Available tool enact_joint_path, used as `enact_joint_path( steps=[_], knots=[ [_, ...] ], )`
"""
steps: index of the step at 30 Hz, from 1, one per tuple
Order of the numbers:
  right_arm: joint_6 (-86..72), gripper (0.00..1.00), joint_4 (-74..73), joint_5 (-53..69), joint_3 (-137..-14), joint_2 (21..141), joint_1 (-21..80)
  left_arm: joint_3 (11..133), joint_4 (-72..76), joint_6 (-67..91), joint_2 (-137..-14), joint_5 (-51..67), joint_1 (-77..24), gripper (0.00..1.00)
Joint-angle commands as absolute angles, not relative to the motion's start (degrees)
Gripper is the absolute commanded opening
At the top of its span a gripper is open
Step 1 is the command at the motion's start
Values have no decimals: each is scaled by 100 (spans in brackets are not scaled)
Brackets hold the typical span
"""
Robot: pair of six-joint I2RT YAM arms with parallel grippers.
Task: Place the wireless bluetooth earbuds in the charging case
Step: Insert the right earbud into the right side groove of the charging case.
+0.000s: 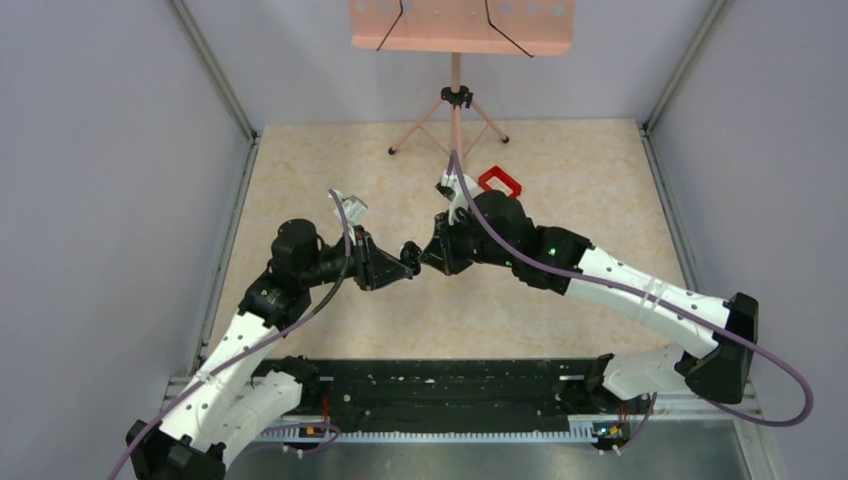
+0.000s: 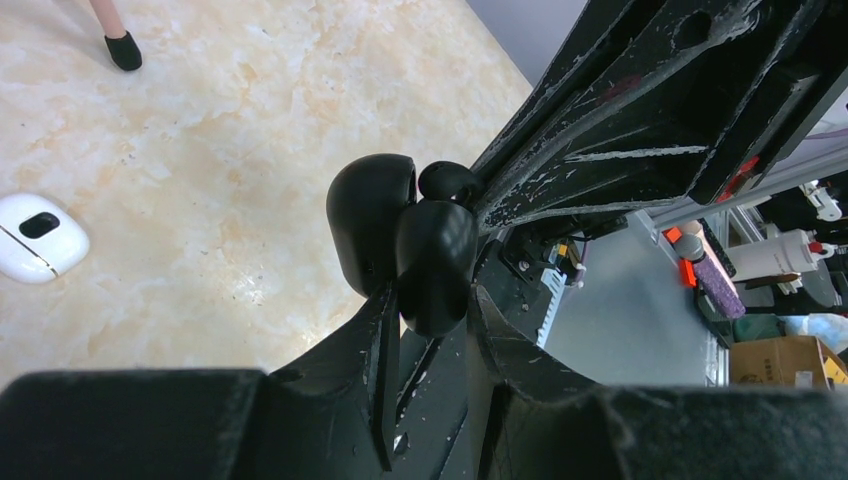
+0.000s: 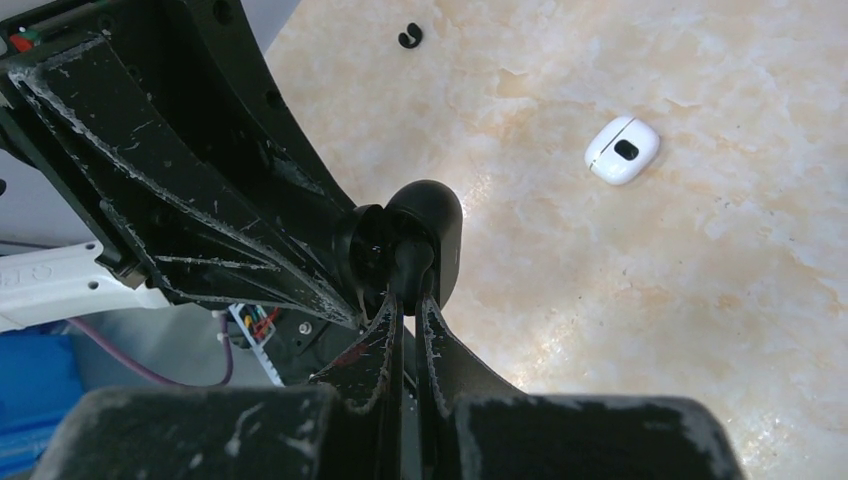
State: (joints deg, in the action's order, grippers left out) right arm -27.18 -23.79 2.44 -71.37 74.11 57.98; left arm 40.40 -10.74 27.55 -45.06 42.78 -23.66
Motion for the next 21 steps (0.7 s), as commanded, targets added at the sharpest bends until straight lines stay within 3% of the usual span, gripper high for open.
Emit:
enact_joint_path(
  steps=[1, 21],
  knots=[
    [-2608, 0, -2320, 26, -7477, 7491, 5888, 4326, -896, 2745, -4512, 4459, -2381, 0],
    [-2530, 0, -2895, -941, -8082, 8167, 6310, 4328, -820, 2810, -4505, 4549, -2398, 0]
  ],
)
